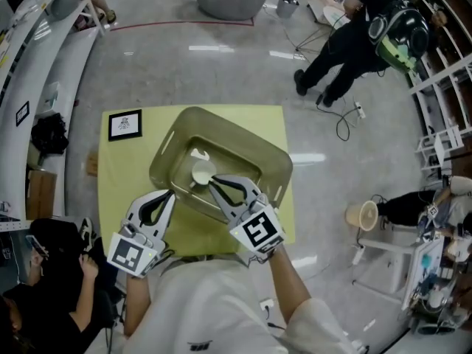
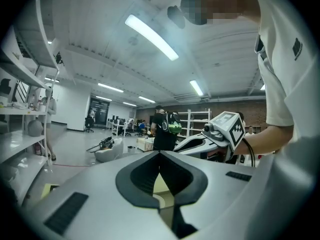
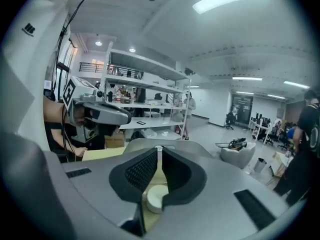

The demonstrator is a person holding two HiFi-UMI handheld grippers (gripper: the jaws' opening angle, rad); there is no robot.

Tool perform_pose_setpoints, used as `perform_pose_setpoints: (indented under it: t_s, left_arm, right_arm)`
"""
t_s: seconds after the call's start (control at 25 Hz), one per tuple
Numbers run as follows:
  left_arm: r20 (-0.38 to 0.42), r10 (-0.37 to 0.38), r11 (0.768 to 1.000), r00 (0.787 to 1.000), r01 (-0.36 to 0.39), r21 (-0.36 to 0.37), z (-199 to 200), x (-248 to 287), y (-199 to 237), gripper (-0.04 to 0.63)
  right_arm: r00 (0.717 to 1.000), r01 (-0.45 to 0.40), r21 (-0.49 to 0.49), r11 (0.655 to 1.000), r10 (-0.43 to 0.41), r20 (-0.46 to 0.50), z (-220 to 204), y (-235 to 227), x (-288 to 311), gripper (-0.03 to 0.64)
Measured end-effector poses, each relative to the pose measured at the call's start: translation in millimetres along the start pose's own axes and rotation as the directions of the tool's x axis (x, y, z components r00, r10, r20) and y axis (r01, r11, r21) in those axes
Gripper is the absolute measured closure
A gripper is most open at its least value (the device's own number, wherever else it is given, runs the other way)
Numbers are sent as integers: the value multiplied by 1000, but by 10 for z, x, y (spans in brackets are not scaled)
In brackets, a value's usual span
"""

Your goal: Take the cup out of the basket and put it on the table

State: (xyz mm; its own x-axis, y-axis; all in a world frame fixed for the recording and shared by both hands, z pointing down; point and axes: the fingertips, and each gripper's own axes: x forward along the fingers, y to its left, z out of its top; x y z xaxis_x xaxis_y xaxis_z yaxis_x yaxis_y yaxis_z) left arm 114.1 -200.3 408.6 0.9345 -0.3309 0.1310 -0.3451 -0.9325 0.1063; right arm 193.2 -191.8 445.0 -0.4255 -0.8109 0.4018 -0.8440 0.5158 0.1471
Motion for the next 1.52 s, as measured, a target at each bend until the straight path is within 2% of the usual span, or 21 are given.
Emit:
perform_pose_setpoints:
  t_s: [0.28,0.48,0.72,1.04,1.4,1.52]
  left_arm:
    - [-50,8,1000,999,-7,5,-102,154,79,595]
    - [-64,13,1000,998,-13,5,-148,234,157,595]
    - [-85,26,1000,996,-26,0,-190,320,220,595]
    - [-116,39,999,993,-39,-1,-276,390,308,595]
    - [-136,41,999,990,-43,-10,-357,447,374,595]
    - [-143,43,999,989,-46,-15,-378,444,392,595]
  right_arm:
    - [994,-79,-66,995,73,-85,-275,-137,300,598]
    - [969,-178,-146,973,147,-199,-609,-151,569,552]
    - [905,-334,-219,917,248,-345,-1043,-91,824,424]
    - [809,-500,-242,831,350,-472,-1529,26,1102,280]
    - [705,-626,-239,743,406,-582,-1915,145,1327,206]
    - [688,-642,-236,729,411,-598,-2006,175,1386,202]
